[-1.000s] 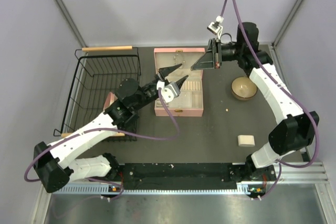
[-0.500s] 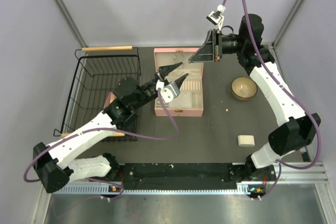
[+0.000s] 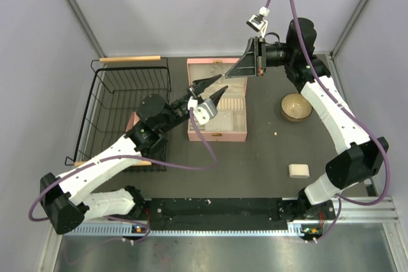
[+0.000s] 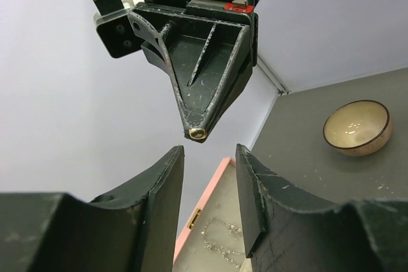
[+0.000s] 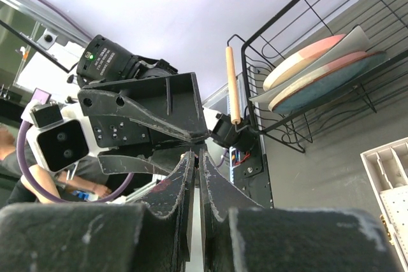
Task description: Organize the mixed jewelry
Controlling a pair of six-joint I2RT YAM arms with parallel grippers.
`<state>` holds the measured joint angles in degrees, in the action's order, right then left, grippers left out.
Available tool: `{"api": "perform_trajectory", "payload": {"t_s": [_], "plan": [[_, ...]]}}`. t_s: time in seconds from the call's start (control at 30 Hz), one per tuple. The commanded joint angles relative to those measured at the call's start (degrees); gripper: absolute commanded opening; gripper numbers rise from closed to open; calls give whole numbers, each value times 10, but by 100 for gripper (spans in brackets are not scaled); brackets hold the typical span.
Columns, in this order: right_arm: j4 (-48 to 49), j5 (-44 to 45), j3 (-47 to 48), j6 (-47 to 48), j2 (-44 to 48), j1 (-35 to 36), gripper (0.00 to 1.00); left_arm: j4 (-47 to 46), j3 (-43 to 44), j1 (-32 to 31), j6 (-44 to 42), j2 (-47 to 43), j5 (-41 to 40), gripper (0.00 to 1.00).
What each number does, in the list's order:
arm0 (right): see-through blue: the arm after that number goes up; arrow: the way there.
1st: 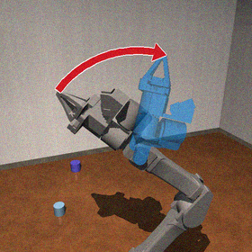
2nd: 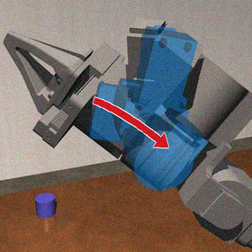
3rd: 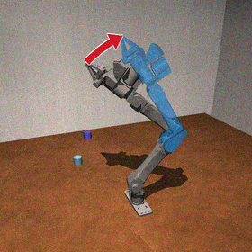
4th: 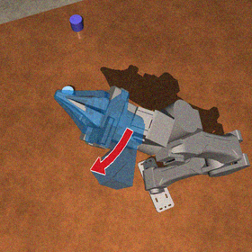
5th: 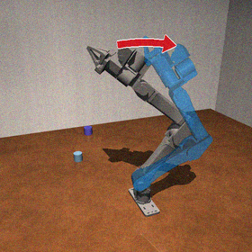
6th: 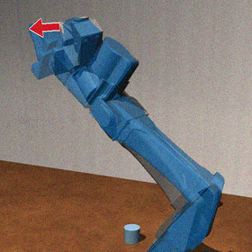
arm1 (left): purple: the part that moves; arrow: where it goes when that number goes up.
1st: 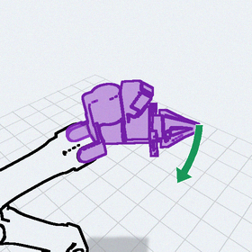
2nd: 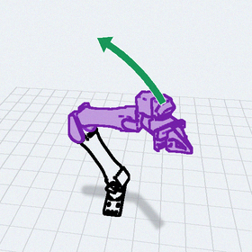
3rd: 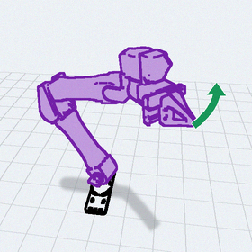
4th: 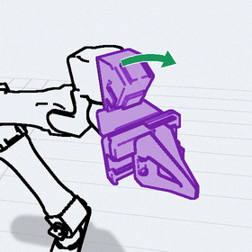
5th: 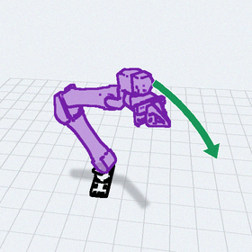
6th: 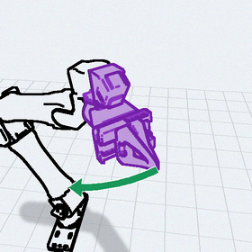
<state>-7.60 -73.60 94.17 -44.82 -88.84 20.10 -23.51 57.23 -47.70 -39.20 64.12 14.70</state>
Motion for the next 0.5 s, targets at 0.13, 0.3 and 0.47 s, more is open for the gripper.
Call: {"api": "perform_trajectory", "payload": {"t_s": [0.13,0.3,0.47], "plan": [[28,5,-8,2,23,11,5,-42,18,-5,-4,-11,3,40],[26,6,-12,4,24,14,5,-44,19,-5,-5,-10,2,40],[26,6,-18,5,26,15,5,-45,22,-5,-8,-7,2,39]]}}
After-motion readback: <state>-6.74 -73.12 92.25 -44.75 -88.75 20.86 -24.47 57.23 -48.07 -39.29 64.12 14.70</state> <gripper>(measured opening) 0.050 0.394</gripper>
